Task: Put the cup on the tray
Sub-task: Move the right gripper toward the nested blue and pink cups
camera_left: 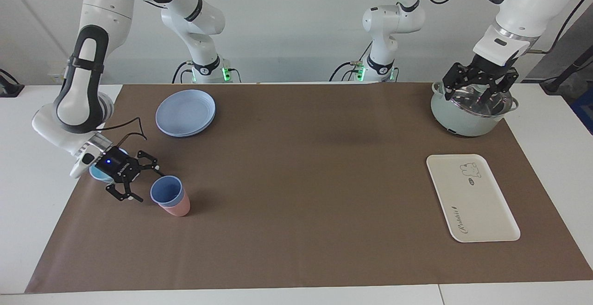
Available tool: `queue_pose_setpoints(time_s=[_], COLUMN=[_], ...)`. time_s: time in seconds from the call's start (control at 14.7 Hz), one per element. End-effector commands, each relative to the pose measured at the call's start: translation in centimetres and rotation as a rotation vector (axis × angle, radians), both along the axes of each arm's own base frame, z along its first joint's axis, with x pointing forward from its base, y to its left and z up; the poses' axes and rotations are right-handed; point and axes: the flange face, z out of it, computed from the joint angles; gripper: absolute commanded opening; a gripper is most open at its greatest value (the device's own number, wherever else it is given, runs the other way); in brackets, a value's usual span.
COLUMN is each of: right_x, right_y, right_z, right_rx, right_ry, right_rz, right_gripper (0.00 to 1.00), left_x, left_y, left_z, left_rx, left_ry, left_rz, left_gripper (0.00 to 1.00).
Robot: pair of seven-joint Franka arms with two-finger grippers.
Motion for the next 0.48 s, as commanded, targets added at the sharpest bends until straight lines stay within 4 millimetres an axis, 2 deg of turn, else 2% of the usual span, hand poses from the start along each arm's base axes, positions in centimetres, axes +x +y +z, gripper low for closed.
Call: queue_pose_setpoints(time_s=[0.0, 0.41], right_x=[0.4, 1.0], right_y=[0.5, 1.9], right_z=[-1.1, -0.9], right_rx=[0.028, 0.049], right_ry=[-0.043, -0.08], right_rz=[0.005, -0.016], right_gripper=[1.0, 1.0], left_x=[-0.8, -0.8], left_y=[0.4, 0.4], left_z=[0.2, 0.2], left_rx=[0.012, 0.012], left_ry=[0.002, 0.002], left_rz=[-0.008, -0.008], left_gripper=[1.0, 1.0])
